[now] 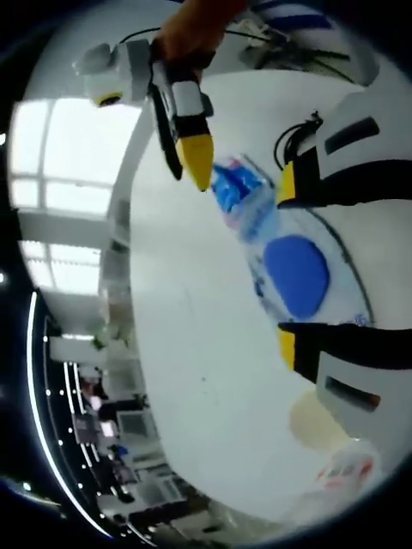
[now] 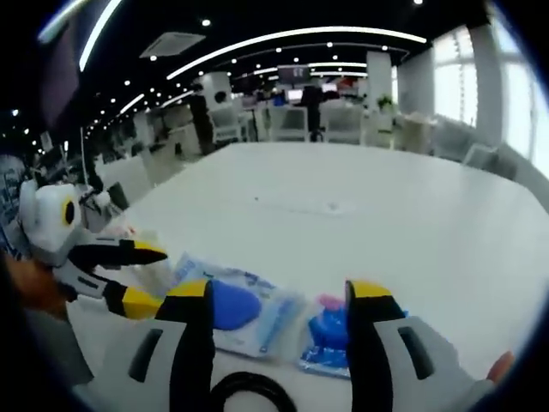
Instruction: Arrange the tabletop items into an orderly group along one side of the table until the central work area is clear of visible clutter.
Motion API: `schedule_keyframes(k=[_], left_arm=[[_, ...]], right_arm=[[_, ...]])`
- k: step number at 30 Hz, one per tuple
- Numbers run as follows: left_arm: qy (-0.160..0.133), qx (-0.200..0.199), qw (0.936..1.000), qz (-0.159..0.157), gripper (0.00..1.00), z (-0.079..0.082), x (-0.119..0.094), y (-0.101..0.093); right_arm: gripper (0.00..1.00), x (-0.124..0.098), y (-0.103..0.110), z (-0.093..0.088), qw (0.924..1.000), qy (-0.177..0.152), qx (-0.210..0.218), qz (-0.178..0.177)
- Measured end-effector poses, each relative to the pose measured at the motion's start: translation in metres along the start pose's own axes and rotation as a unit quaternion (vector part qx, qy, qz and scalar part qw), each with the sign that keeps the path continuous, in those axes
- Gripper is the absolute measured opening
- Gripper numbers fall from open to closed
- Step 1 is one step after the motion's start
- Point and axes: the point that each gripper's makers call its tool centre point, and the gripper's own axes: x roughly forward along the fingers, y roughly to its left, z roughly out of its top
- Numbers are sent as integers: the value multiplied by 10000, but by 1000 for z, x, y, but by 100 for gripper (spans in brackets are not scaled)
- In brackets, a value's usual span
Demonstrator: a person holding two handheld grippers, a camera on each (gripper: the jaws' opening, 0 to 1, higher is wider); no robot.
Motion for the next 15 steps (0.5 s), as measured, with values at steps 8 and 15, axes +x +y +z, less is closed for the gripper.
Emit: schedule_keyframes(k=[8, 15], left_arm=[[-72, 206, 9992, -334, 49, 17, 11, -41], [23, 550, 9968, -577, 45, 29, 33, -76]], right_arm=[[60, -32, -46, -7, 9987, -98, 215, -443], [58, -52, -82, -17, 9965, -100, 358, -746]])
